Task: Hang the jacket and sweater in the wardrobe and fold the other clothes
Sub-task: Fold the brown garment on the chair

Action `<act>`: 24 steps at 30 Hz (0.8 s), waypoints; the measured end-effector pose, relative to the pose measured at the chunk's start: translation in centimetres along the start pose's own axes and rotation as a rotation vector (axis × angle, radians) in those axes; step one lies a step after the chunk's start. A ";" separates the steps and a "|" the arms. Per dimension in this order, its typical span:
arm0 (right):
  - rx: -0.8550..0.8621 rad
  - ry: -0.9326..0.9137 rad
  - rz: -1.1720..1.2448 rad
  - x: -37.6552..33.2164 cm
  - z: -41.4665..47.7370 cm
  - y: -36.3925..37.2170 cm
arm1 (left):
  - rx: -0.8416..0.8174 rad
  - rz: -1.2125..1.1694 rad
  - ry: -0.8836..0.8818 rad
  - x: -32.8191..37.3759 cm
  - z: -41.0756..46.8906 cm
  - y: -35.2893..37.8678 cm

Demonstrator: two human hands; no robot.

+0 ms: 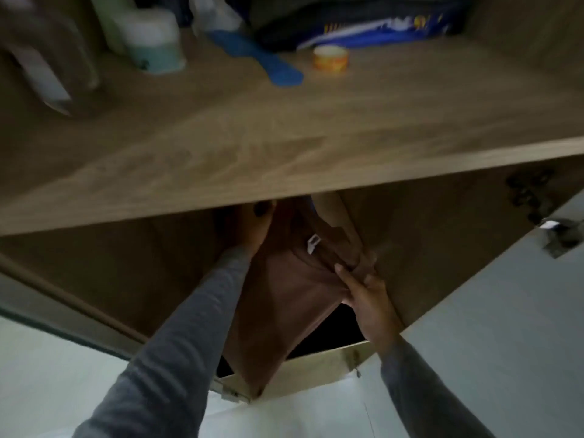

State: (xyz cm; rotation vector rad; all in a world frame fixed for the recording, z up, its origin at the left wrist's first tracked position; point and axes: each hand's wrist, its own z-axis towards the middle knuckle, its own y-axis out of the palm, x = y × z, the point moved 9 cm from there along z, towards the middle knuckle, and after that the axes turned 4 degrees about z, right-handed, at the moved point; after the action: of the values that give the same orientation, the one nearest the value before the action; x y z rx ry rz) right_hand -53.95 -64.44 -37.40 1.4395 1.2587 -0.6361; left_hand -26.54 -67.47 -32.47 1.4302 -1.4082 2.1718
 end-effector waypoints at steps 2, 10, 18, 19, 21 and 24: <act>0.203 0.130 0.052 6.4 0.8 -3.7 | -0.068 0.189 0.016 -0.5 -1.3 3.0; 0.283 0.414 0.175 16.1 1.1 -10.0 | -0.284 0.465 -0.583 -18.3 -19.1 5.5; 0.156 0.445 0.189 13.9 1.1 -8.7 | -0.299 0.359 -0.705 -21.5 -19.6 5.7; 0.163 0.442 0.189 13.7 1.1 -8.7 | -0.298 0.298 -0.727 -21.6 -19.3 5.7; 0.157 0.432 0.223 13.3 1.6 -8.2 | -0.281 0.080 -0.767 -21.6 -18.7 5.9; 0.130 0.427 0.348 12.2 2.4 -6.7 | -0.147 -0.411 -0.748 -19.6 -17.5 5.5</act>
State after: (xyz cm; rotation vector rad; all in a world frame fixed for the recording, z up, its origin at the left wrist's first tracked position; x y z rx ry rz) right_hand -55.88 -63.21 -51.33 1.9181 1.2563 -0.1797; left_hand -30.39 -50.39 -52.85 2.3468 -1.2473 1.2984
